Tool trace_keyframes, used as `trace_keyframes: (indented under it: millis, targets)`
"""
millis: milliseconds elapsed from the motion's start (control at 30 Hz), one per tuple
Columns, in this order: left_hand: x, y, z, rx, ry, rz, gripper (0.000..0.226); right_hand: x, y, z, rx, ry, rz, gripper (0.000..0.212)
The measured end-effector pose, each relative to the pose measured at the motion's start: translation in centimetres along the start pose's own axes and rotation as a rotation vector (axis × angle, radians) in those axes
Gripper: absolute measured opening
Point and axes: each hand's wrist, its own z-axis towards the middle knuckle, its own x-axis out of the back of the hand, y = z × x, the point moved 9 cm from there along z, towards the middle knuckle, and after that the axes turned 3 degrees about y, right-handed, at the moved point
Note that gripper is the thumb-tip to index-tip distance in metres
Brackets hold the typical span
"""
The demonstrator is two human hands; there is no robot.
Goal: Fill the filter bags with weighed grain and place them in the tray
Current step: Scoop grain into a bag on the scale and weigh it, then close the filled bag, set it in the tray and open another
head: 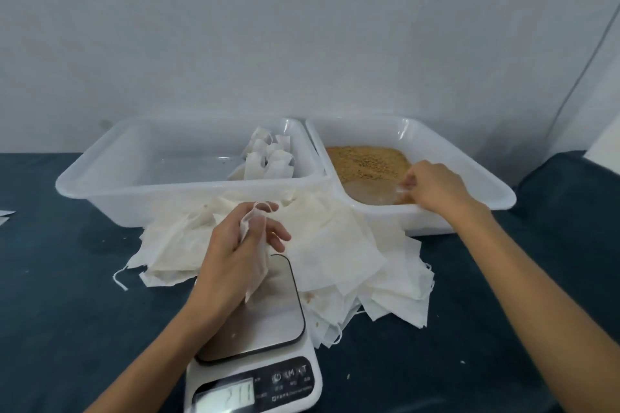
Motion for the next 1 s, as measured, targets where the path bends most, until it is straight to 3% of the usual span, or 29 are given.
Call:
trace_keyframes:
  millis: [100,167,267,367,567,700,800,1000]
  targets:
    - [0.6,1.2,1.0,-0.015,0.023,-0.035,0.028,1.3,-1.2,-0.6,0.068,0.179,-0.027,0.035]
    - [1.2,2.2,2.5,-0.022,0.054,-0.041,0.030,2.7,-3.3,-2.2,0.182,0.379,0.161,0.032]
    - [2.2,3.1,6.5,0.005,0.137,-0.031,0.032,3.4,-7.3,-5.7,0.391,0.519,0.567,0.018]
    - [3.0,3.2,11.2,0.013,0.182,0.126,0.031,2.8,-10.1,-8.2,0.495,0.599,0.651,0.016]
    - [1.8,-0.2,17.7,0.051,0.154,0.696,0.030,2.2,-9.4,-8.6,0.546,0.639,0.634,0.013]
    - [-0.2,-0.9,20.1,0.006,0.150,0.858,0.029,2.5,-7.7,-8.0,0.510,0.680,0.651,0.010]
    - [-2.1,-3.5,21.0,0.148,-0.064,1.001,0.028,2.6,-7.4,-7.9,0.501,0.701,0.655,0.012]
    - [-4.0,-4.8,20.2,0.225,-0.137,0.984,0.037,2.6,-7.4,-7.9,0.500,0.693,0.663,0.011]
